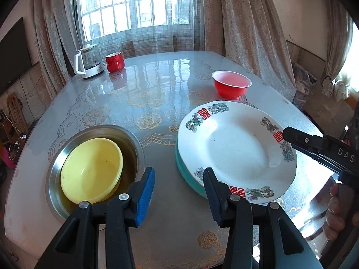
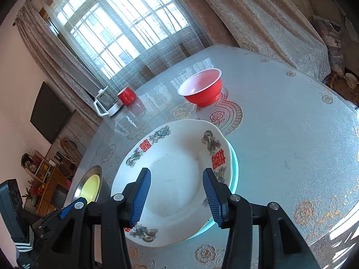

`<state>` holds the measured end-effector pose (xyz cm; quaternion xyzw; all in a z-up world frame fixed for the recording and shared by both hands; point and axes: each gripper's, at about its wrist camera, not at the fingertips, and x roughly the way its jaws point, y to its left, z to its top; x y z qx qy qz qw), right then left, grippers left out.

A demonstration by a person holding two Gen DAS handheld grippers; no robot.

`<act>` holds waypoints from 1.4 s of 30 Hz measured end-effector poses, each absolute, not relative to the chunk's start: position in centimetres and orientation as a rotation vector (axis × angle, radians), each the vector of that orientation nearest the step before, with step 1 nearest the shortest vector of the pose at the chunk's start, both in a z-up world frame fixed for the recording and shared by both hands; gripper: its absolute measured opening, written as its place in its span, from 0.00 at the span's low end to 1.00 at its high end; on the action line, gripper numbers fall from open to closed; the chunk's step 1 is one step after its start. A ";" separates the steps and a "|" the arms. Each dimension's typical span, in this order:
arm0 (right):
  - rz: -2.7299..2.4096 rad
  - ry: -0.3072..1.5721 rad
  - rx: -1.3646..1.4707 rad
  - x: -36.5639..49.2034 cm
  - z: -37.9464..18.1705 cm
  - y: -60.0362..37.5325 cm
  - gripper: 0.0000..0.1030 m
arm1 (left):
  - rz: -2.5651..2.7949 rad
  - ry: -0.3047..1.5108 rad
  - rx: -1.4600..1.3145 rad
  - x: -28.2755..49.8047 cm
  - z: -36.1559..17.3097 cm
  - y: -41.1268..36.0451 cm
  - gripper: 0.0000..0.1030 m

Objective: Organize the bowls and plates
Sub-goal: 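Move the left tool from the nested bowls over to the red plastic bowl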

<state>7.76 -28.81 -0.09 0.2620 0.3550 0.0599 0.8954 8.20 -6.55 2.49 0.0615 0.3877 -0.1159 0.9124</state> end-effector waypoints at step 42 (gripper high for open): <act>0.177 0.715 0.561 6.0 1.8 -27.8 0.48 | -0.303 0.783 0.063 6.8 4.2 -5.3 0.44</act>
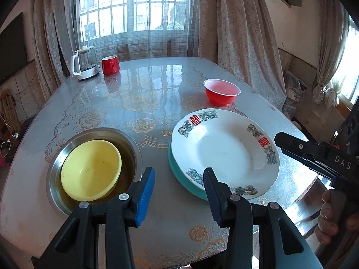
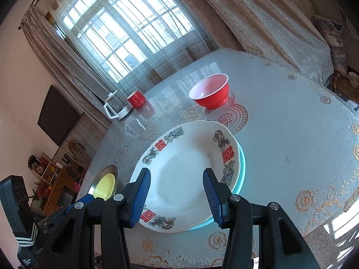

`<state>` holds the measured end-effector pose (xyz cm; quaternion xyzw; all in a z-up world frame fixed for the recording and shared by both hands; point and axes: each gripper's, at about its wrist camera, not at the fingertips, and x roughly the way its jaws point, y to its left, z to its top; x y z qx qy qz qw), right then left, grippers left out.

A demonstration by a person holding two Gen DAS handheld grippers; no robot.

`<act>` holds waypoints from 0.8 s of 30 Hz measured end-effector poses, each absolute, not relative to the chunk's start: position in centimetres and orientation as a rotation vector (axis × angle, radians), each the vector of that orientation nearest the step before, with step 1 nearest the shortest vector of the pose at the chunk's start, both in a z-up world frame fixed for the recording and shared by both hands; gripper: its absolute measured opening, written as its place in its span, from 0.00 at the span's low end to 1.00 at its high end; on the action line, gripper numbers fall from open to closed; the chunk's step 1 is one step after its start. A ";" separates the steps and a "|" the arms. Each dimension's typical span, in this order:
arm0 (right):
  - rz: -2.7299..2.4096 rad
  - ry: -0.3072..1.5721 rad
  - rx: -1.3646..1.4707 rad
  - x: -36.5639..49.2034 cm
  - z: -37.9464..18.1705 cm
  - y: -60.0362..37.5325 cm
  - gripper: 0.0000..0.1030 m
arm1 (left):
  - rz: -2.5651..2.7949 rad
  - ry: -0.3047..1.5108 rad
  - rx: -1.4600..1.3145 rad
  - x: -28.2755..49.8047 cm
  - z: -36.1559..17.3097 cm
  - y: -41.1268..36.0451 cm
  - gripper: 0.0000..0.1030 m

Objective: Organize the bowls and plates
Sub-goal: 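Move the left tool from the nested bowls over to the red plastic bowl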

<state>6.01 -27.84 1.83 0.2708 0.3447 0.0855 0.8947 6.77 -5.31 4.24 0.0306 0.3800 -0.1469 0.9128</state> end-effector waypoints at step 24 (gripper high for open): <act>0.145 0.717 0.608 6.1 1.6 -29.9 0.48 | -0.310 0.788 0.112 8.6 4.0 -6.6 0.45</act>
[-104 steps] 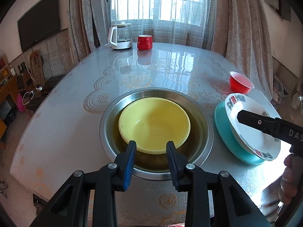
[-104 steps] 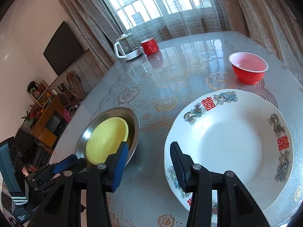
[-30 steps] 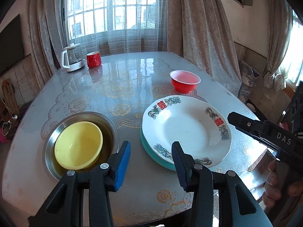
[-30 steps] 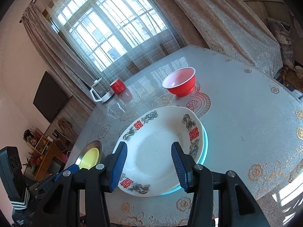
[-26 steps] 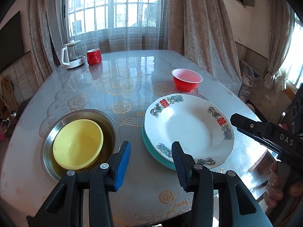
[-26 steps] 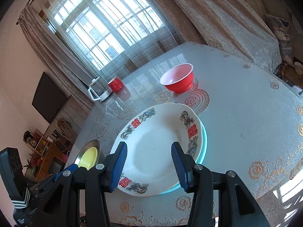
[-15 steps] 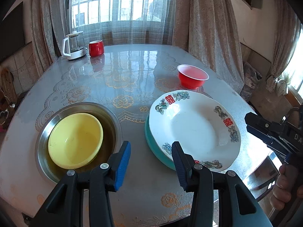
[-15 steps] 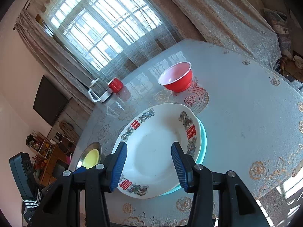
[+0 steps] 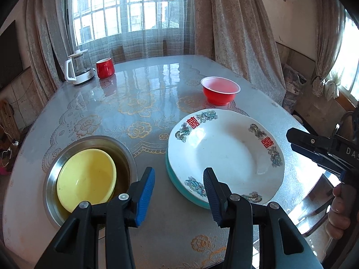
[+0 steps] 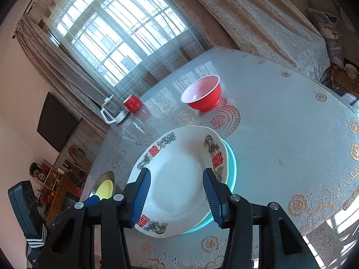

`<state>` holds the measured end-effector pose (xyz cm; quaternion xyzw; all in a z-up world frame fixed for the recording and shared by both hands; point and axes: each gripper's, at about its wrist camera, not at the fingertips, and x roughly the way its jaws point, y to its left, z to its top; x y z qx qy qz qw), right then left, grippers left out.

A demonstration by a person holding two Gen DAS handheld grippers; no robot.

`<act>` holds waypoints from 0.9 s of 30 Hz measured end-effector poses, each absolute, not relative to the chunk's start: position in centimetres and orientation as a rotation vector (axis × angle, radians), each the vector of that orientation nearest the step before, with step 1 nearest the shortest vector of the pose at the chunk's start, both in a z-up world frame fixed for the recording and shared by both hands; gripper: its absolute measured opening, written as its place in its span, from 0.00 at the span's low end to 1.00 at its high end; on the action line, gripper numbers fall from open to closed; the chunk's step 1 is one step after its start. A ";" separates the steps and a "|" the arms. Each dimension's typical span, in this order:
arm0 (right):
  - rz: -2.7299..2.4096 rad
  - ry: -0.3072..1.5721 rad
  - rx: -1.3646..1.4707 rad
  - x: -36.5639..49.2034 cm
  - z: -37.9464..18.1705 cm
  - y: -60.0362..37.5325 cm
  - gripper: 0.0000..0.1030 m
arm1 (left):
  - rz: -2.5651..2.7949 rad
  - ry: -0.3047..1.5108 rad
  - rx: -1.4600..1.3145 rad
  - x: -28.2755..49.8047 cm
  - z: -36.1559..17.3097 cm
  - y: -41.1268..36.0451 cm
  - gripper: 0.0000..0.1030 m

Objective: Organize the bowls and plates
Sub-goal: 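Move the left tool from the nested bowls over to the red plastic bowl, then grasp the red plastic bowl rim with the left tool and lift it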

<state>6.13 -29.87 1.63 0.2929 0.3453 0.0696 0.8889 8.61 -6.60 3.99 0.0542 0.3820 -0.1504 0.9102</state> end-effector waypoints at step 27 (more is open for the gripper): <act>0.120 0.816 0.600 14.0 1.6 -33.7 0.48 | -0.310 0.855 0.050 18.7 4.2 -6.8 0.52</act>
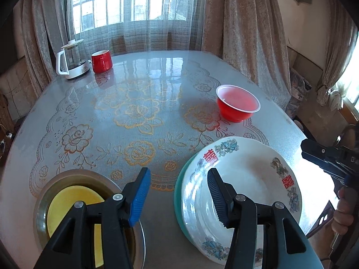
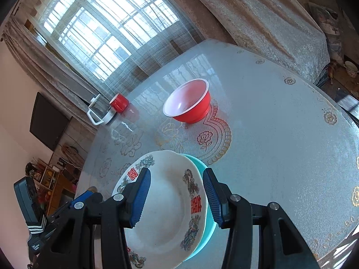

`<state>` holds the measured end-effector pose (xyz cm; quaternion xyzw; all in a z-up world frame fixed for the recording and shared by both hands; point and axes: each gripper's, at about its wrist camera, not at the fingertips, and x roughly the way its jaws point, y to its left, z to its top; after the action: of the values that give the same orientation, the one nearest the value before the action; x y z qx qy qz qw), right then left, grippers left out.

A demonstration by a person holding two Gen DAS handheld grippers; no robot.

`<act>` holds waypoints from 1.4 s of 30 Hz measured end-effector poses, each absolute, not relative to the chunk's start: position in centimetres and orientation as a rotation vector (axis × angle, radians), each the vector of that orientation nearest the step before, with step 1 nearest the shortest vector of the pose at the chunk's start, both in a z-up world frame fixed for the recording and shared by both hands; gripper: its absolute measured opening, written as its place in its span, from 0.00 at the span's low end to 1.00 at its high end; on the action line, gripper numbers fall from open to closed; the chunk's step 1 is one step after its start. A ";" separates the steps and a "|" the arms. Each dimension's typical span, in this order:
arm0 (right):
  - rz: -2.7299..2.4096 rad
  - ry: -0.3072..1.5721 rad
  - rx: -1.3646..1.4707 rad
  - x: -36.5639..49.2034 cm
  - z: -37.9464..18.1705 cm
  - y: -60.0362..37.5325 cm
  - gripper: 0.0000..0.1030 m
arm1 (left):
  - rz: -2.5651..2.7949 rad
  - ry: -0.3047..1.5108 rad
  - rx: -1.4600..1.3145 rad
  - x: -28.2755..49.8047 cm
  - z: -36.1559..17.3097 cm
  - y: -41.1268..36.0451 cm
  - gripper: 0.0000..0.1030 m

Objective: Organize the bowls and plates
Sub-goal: 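Grasp the red plastic bowl rim with the left tool and lift it, then carry the red bowl with the left tool toward the steel bowl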

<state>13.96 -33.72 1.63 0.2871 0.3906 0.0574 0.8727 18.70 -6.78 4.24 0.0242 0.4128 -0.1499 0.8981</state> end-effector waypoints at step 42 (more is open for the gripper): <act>0.224 1.037 0.576 27.6 0.7 -27.1 0.14 | -0.351 1.032 -0.029 26.4 4.6 -8.6 0.13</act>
<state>27.64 -27.13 0.72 0.2709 0.4876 0.1051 0.8233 26.43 -8.65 4.59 -0.0137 0.4908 -0.1671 0.8550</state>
